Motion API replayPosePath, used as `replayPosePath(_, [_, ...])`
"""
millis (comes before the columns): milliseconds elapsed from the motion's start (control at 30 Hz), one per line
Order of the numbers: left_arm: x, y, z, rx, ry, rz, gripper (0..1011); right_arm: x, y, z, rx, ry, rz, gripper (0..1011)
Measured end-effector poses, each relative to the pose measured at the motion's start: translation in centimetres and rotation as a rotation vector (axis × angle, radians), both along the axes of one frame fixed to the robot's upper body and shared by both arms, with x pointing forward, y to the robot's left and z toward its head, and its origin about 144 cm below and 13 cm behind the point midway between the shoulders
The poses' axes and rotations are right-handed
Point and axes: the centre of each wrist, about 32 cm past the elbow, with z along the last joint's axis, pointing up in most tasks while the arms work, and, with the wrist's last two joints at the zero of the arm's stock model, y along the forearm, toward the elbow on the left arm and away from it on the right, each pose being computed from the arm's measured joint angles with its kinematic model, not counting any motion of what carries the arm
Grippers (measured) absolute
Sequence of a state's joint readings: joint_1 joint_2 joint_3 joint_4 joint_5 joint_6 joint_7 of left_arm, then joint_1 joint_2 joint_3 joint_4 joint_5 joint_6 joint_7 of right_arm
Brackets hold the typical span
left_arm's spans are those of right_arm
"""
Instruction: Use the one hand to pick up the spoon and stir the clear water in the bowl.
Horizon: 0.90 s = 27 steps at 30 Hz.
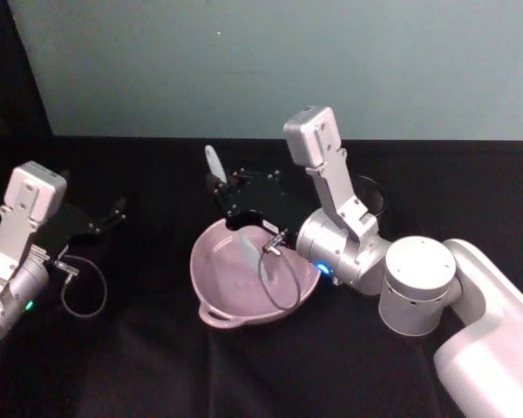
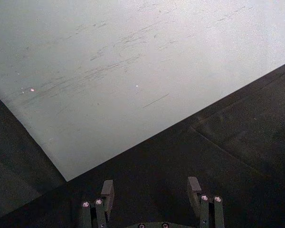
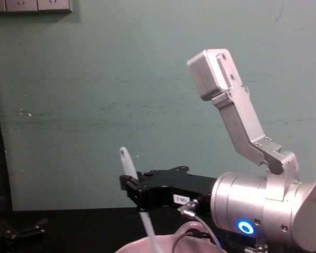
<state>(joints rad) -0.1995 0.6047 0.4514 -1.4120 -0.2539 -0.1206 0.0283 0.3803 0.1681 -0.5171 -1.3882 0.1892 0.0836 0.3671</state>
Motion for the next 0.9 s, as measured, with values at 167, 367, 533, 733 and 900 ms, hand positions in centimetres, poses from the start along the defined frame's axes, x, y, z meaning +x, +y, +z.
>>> replayPosePath(167, [0.0,0.0,0.0,0.000,0.000,0.000,1011,0.2,-0.7,-0.2,0.000,-0.002,-0.032,116])
replayPosePath(367, [0.0,0.0,0.0,0.000,0.000,0.000,1011,-0.4,-1.4,-0.1,-0.004,-0.005,-0.048,114])
replayPosePath(533, [0.0,0.0,0.0,0.000,0.000,0.000,1011,-1.3,-1.7,0.2,0.003,-0.006,-0.045,116])
replayPosePath(733, [0.0,0.0,0.0,0.000,0.000,0.000,1011,-2.1,-1.2,0.3,0.036,-0.005,-0.008,116])
replayPosePath(900, [0.0,0.0,0.0,0.000,0.000,0.000,1011,-2.0,-0.9,0.8,0.077,-0.026,0.014,114])
